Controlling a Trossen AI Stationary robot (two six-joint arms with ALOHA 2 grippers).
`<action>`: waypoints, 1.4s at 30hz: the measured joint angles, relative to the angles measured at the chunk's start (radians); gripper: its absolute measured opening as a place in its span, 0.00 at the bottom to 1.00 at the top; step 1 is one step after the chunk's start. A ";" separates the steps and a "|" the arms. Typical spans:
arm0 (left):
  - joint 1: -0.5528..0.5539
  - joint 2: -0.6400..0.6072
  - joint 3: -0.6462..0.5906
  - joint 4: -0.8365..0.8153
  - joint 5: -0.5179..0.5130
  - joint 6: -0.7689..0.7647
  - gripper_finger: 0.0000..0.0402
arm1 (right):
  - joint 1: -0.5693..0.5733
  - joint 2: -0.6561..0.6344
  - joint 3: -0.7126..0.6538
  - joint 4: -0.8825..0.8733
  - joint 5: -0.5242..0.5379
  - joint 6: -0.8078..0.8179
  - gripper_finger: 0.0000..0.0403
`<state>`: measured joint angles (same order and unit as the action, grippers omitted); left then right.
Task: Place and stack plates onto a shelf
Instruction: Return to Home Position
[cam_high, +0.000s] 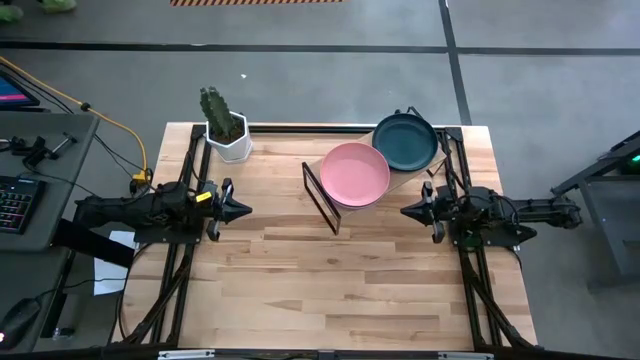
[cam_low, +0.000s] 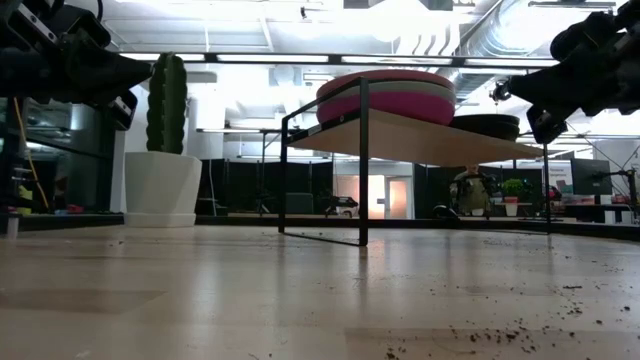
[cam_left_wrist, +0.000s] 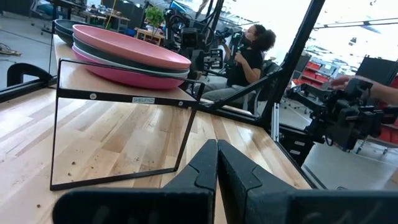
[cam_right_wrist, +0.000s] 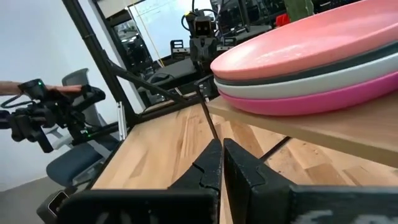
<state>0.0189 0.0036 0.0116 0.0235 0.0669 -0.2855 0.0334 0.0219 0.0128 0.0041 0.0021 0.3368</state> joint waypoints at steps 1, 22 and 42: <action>0.000 0.000 0.000 0.000 0.000 0.000 0.00 | 0.000 0.000 0.000 -0.001 0.000 0.004 0.00; 0.000 0.009 0.000 0.002 0.000 0.000 0.00 | 0.000 -0.022 -0.003 0.012 0.003 0.003 0.00; 0.000 0.016 0.000 0.000 0.000 0.000 0.00 | 0.000 -0.015 -0.003 0.011 0.000 0.003 0.00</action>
<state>0.0193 0.0193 0.0120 0.0231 0.0669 -0.2855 0.0334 0.0071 0.0101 0.0151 0.0025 0.3397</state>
